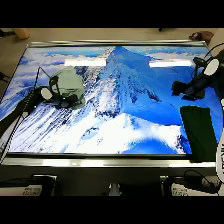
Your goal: Fold the shirts.
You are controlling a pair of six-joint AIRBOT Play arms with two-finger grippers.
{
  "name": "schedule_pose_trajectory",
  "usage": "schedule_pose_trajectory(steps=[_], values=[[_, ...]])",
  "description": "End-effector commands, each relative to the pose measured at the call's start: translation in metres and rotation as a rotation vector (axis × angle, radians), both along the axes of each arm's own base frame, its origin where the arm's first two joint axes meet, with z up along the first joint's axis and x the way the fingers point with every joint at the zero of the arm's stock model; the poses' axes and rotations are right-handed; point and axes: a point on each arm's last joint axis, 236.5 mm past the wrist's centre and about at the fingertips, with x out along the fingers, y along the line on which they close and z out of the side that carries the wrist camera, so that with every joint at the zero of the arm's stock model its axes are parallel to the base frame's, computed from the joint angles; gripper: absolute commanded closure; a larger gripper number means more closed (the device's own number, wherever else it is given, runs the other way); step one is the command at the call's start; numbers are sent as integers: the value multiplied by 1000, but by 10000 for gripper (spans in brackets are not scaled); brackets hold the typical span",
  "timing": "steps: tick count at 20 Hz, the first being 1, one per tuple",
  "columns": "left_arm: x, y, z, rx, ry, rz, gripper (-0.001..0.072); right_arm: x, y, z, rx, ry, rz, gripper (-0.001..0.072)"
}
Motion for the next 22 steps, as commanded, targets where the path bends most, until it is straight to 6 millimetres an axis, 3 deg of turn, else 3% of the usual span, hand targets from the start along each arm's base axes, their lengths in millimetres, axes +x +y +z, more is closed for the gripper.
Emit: schedule_pose_trajectory(steps=[1, 3, 5, 7, 8, 9, 10, 11, 12, 13, 15, 17, 19, 21, 22], values=[[-23, -96, 85, -44, -274, -312, 689, 14, -34, 57, -160, -182, -21, 267], [-67, -173, 136, -119, -417, -464, 689, 15, -49, 109, -222, -313, -74, 177], [-124, -258, 156, -244, -479, -575, 689, 11, -49, 149, -214, -426, -119, 146], [-170, -318, 134, -322, -443, -618, 689, 3, -49, 174, -218, -492, -129, 146], [-182, -332, 112, -333, -379, -604, 687, -1, -50, 180, -225, -500, -132, 146], [-186, -336, 91, -321, -315, -590, 530, -6, -51, 179, -229, -487, -134, 146], [-181, -331, 84, -300, -275, -588, 208, -11, -51, 174, -228, -456, -135, 146], [-166, -316, 87, -271, -254, -584, 37, -18, -50, 163, -225, -399, -133, 146], [-144, -294, 95, -220, -265, -599, 29, -26, -50, 148, -218, -328, -133, 147], [-114, -258, 103, -138, -278, -598, 30, -31, -47, 131, -203, -259, -129, 147], [-50, -160, 106, 50, -254, -490, 37, -43, -22, 82, -106, -95, -66, 151], [-15, -55, 87, 143, -137, -313, 44, -61, 25, 29, 72, 52, 56, 150], [-12, 33, 56, 155, 23, -128, 44, -86, 62, -17, 225, 168, 131, 132], [-18, 87, 27, 105, 113, 20, 44, -108, 82, -49, 312, 248, 154, 73], [-20, 100, 14, 61, 137, 82, 44, -115, 89, -61, 347, 270, 151, 73]])
